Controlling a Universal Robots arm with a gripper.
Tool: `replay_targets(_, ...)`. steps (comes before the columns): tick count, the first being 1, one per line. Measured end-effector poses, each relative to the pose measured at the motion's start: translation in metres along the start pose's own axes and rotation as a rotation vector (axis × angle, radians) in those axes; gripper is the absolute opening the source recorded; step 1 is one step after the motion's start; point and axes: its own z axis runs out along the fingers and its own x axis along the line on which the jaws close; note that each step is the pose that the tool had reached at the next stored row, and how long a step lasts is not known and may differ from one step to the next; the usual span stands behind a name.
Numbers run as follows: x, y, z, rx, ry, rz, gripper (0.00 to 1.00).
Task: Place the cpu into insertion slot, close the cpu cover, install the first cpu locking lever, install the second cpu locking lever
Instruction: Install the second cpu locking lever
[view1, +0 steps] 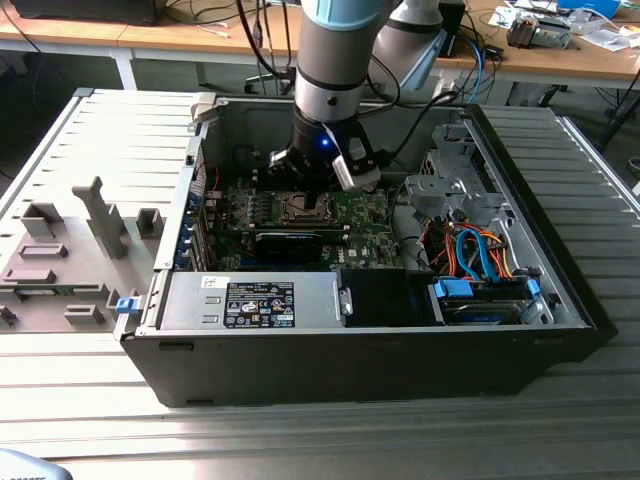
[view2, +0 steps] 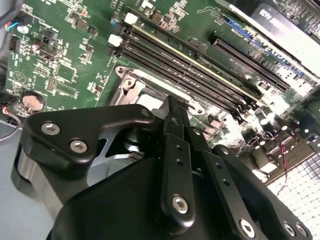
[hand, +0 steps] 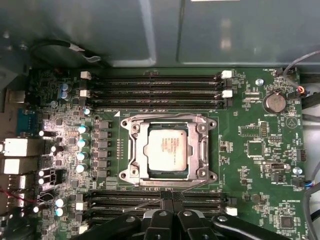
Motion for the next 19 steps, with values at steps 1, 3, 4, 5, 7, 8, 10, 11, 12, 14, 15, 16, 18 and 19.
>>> replay_targets(1,0.0009,-0.0012,0.0006,-0.0031,0.0000,0.000,0.11)
replay_targets(3,0.0031,-0.0038,0.0017,-0.0078,-0.0001,0.000,0.11)
replay_targets(4,0.0040,-0.0047,0.0021,-0.0088,-0.0001,0.000,0.11)
replay_targets(5,0.0064,-0.0065,0.0031,-0.0113,-0.0001,-0.001,0.11)
replay_targets(7,0.0097,-0.0084,0.0040,-0.0139,-0.0002,-0.001,0.11)
replay_targets(8,0.0109,-0.0089,0.0045,-0.0157,-0.0001,-0.001,0.11)
replay_targets(10,0.0141,-0.0098,0.0056,-0.0205,-0.0002,-0.001,0.11)
replay_targets(11,0.0157,-0.0098,0.0062,-0.0225,-0.0002,-0.001,0.11)
replay_targets(12,0.0186,-0.0100,0.0076,-0.0280,-0.0002,-0.001,0.11)
replay_targets(14,0.0211,-0.0102,0.0090,-0.0346,-0.0002,-0.002,0.11)
replay_targets(15,0.0224,-0.0103,0.0099,-0.0376,-0.0003,-0.002,0.11)
replay_targets(16,0.0236,-0.0104,0.0109,-0.0404,-0.0004,-0.002,0.11)
replay_targets(18,0.0267,-0.0118,0.0149,-0.0470,-0.0003,-0.002,0.11)
replay_targets(19,0.0274,-0.0123,0.0158,-0.0481,-0.0004,-0.002,0.11)
